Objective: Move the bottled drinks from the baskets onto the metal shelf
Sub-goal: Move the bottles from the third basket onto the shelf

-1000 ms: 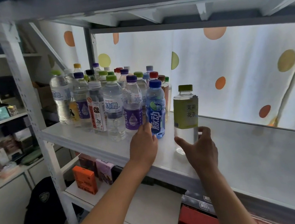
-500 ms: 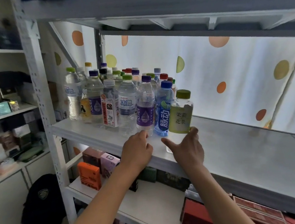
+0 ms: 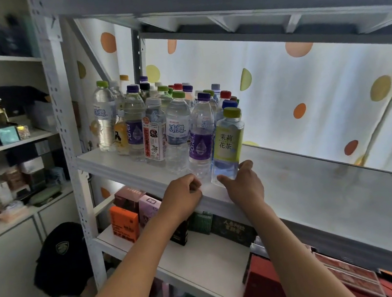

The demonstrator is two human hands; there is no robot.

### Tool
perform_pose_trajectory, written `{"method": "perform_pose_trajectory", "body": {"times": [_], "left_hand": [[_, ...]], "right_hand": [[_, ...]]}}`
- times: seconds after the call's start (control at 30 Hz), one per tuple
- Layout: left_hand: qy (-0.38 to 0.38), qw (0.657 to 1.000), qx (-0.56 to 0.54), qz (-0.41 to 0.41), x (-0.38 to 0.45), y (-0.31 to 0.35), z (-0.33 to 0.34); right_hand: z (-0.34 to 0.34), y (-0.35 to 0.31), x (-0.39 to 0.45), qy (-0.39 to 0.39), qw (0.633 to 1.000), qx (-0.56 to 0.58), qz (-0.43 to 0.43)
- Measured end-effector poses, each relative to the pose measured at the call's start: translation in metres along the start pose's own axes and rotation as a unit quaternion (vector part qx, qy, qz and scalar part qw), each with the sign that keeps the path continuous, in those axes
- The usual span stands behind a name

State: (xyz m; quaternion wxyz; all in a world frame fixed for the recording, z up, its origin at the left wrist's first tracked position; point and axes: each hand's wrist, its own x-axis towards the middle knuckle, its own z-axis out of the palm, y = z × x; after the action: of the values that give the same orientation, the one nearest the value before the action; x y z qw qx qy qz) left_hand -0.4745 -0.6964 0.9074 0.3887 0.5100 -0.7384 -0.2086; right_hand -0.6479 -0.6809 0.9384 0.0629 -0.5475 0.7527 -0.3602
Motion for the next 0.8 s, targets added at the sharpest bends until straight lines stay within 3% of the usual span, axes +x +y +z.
{"method": "perform_pose_trajectory", "body": {"times": [0.4, 0.53, 0.67, 0.8], "left_hand": [[-0.016, 1.000, -0.011, 0.014, -0.010, 0.005, 0.000], [-0.044, 0.991, 0.104, 0.076, -0.027, 0.006, -0.004], [-0.082, 0.970, 0.194, 0.119, -0.047, -0.001, -0.006], [-0.098, 0.946, 0.278, 0.132, -0.051, 0.000, -0.005]], "right_hand": [[0.018, 0.004, -0.002, 0.052, 0.995, -0.067, -0.054], [0.017, 0.005, -0.019, 0.058, 0.994, -0.083, -0.043], [0.028, 0.010, -0.061, 0.128, 0.958, -0.223, -0.129], [0.036, 0.017, -0.093, 0.121, 0.952, -0.236, -0.156]]}}
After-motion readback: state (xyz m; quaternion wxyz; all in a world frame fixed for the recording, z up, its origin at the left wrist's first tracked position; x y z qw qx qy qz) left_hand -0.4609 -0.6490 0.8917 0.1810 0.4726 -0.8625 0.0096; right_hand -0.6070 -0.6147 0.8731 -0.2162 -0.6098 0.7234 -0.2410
